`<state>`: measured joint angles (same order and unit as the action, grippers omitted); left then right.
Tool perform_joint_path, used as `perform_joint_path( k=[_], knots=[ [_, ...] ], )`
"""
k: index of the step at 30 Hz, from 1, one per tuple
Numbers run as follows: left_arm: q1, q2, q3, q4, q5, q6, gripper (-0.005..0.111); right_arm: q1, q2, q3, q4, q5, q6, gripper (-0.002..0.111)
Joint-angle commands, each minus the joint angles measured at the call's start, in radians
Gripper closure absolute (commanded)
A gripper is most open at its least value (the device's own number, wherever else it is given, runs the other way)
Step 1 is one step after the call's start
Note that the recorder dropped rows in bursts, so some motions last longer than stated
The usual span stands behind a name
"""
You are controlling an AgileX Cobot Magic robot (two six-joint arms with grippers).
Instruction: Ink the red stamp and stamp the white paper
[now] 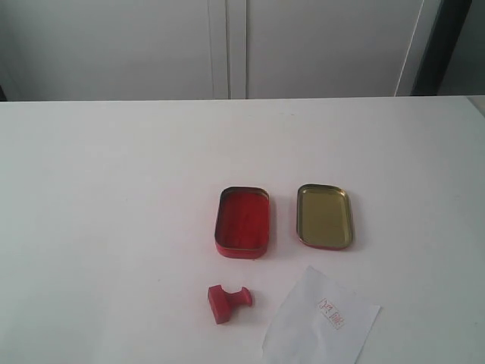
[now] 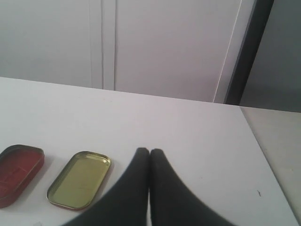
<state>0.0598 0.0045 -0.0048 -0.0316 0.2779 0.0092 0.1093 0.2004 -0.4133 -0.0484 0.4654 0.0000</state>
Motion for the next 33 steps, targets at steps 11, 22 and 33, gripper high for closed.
perform_joint_path(
  k=[11, 22, 33],
  knots=[
    [-0.005, -0.005, 0.005, -0.005, -0.001, -0.009, 0.107, -0.010, -0.029, 0.034, -0.006, -0.020, 0.000, 0.108],
    [-0.005, -0.005, 0.005, -0.005, -0.001, -0.009, 0.107, -0.010, -0.200, 0.215, -0.004, -0.021, 0.000, 0.108],
    [-0.005, -0.005, 0.005, -0.005, -0.001, -0.009, 0.107, -0.010, -0.200, 0.379, -0.004, -0.078, 0.000, 0.108]
  ],
)
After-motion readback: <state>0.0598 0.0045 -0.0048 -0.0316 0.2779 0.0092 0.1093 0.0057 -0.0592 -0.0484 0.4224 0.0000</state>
